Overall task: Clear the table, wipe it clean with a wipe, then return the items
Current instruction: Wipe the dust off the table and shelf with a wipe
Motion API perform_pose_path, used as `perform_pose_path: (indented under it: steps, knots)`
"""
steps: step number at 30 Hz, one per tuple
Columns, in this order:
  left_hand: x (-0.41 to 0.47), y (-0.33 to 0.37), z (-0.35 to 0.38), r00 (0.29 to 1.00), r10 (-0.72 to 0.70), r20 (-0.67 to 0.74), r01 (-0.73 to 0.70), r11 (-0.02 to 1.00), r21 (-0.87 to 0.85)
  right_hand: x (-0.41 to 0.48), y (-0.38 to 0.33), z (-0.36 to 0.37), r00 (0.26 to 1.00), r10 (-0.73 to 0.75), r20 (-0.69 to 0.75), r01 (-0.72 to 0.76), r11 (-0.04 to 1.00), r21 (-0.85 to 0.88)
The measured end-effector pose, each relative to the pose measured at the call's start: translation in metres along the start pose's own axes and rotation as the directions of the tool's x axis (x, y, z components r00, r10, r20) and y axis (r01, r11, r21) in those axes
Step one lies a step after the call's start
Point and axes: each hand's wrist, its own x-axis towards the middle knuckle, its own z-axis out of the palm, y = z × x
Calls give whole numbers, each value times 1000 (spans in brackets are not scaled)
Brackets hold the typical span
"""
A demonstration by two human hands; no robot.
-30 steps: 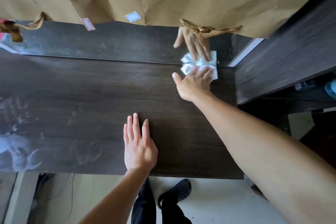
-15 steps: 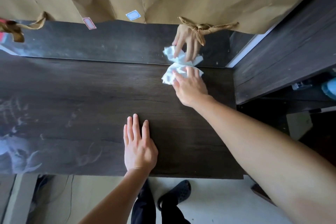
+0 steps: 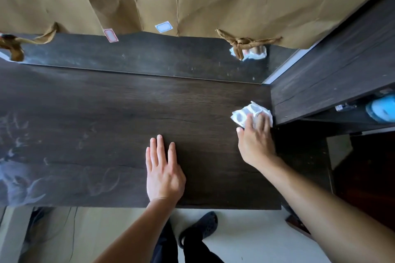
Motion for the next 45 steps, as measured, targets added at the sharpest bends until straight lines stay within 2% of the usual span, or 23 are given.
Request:
perform_pose_path:
  steps: [2,4,6,8,10,12,13,14,17,18,19,21,23,24,29,31,33,35,37,40,43,45]
  knots:
    - [0,1,-1,1000,4,-3,-4,1000,-3,19,13,7,998,12,-69,-10,999,30]
    - [1,2,-1,1000,11,-15,-11,1000,-8,54,3,0,993,100,-56,-96,993,73]
    - [3,2,-1,1000,7,-20,-7,1000,-10,81,-25,-9,995,101,-10,-100,991,84]
    - [2,2,0,1000,9,-22,-9,1000,-5,81,-58,-8,997,-74,-20,74,997,33]
    - [2,0,2,1000,9,-26,-10,1000,-1,58,-69,3,933,-356,-54,358,933,37]
    - [1,-1,3,1000,4,-30,-4,1000,-3,32,-46,16,862,-495,-107,501,865,38]
    - [0,-1,3,1000,6,-29,-6,1000,-3,23,-28,23,859,-488,-159,501,864,57]
    - [0,-1,2,1000,12,-25,-12,1000,-3,19,-9,29,882,-416,-222,445,890,99]
    - [2,0,2,1000,18,3,-18,1000,2,16,23,31,921,-75,-383,179,952,246]
    - [2,0,2,1000,22,13,-22,1000,2,12,18,30,915,-21,-402,143,951,274]
    - [2,-1,2,1000,24,18,-24,1000,0,4,7,28,903,-36,-428,174,942,287]
    - [3,-2,2,999,27,19,-27,1000,-9,-26,-19,29,875,-174,-452,341,884,319]
    - [3,-3,1,999,31,17,-31,999,-24,-70,-32,41,864,-295,-409,454,807,377]
    - [3,-3,1,999,36,18,-35,999,-29,-93,-32,49,874,-307,-377,456,785,418]
    - [2,-2,-1,998,35,45,-33,999,-43,-182,10,79,951,-179,-252,290,798,528]
    - [1,-2,-3,997,34,64,-31,998,-47,-198,41,87,973,-43,-225,160,831,533]
    - [0,-1,-7,996,25,86,-21,999,-48,-210,80,96,972,172,-159,-59,837,543]
    - [-3,5,-10,992,28,124,-21,998,-56,-224,119,103,918,387,-84,-284,790,544]
    - [-13,19,-13,985,88,148,-78,994,-73,-237,147,106,864,500,-63,-375,722,581]
    - [-37,55,-14,958,234,167,-216,969,-118,-247,171,102,699,710,83,-564,477,675]
    - [-59,100,-9,909,380,170,-350,919,-184,-246,194,106,595,786,167,-606,302,735]
    - [-68,130,0,882,441,164,-407,890,-206,-237,213,109,579,798,168,-593,270,759]
